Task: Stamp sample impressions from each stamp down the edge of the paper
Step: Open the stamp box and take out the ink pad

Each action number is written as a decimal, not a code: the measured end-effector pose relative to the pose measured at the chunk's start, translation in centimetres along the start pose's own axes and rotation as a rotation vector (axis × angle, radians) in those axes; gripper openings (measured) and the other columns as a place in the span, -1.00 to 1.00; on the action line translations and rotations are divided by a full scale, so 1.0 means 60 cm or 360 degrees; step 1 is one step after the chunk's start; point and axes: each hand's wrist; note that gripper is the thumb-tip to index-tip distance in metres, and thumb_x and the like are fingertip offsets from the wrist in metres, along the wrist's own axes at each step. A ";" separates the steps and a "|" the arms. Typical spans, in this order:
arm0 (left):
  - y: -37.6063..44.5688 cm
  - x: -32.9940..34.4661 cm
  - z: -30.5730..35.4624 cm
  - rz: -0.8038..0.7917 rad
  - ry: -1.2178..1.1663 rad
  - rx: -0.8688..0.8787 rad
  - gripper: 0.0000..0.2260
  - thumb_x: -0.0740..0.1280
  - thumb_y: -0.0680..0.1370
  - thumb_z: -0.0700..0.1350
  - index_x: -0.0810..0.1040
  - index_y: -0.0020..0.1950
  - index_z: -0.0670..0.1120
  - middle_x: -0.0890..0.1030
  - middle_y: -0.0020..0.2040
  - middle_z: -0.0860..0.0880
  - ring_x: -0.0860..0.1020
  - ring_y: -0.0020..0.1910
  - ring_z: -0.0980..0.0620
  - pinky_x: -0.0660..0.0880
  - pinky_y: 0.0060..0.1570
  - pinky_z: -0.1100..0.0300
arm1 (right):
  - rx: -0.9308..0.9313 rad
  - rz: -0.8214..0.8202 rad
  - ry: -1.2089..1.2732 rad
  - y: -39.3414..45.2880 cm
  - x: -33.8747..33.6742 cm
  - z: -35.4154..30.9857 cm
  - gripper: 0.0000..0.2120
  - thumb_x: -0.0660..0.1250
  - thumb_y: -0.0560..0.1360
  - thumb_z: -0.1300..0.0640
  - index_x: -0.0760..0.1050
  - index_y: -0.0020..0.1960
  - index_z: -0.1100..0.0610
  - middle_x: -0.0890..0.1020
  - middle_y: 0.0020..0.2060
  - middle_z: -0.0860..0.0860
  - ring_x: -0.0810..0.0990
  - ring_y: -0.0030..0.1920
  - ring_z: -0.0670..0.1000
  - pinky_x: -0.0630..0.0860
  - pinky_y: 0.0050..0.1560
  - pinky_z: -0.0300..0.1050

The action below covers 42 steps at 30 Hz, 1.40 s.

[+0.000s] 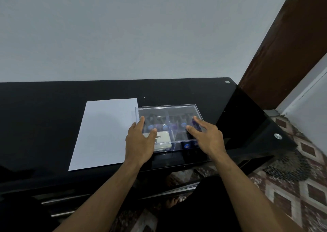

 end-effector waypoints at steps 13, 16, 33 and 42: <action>-0.006 0.004 -0.001 0.0009 0.0013 -0.0029 -0.41 0.30 0.62 0.15 0.23 0.60 0.05 0.29 0.58 -0.03 0.26 0.55 -0.07 0.27 0.50 -0.09 | 0.0008 -0.0037 0.0008 0.001 -0.004 0.004 -0.43 0.46 0.43 -0.19 0.49 0.39 -0.04 0.53 0.34 -0.12 0.45 0.25 -0.18 0.30 0.19 -0.33; -0.005 0.004 -0.002 0.0007 0.0033 -0.0013 -0.41 0.31 0.61 0.15 0.24 0.60 0.05 0.30 0.58 -0.02 0.28 0.54 -0.07 0.28 0.50 -0.07 | -0.0009 -0.0036 -0.0012 0.003 -0.002 0.006 -0.44 0.47 0.44 -0.16 0.49 0.38 -0.01 0.54 0.33 -0.11 0.40 0.17 -0.24 0.29 0.21 -0.33; 0.011 -0.016 0.036 0.0441 0.0153 -0.0008 -0.68 0.39 0.57 -0.19 0.59 0.32 -0.19 0.57 0.32 -0.17 0.47 0.32 -0.16 0.42 0.25 0.06 | -0.0318 0.0125 -0.0578 0.027 0.013 0.009 -0.82 0.31 0.57 0.01 0.58 -0.04 0.11 0.56 0.06 0.03 0.51 0.12 0.03 0.34 0.02 -0.26; 0.006 -0.010 0.043 0.0449 0.0100 -0.0020 -0.64 0.37 0.60 -0.19 0.54 0.39 -0.17 0.53 0.39 -0.11 0.36 0.37 -0.10 0.37 0.18 0.17 | -0.0339 0.0190 -0.0542 0.029 0.009 -0.012 -0.79 0.32 0.55 -0.04 0.54 -0.19 0.05 0.60 0.00 0.06 0.53 0.09 0.08 0.44 0.04 -0.18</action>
Point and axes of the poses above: each hand's wrist, its own y-axis towards the middle knuckle, its own x-axis out of the palm, z = x × y
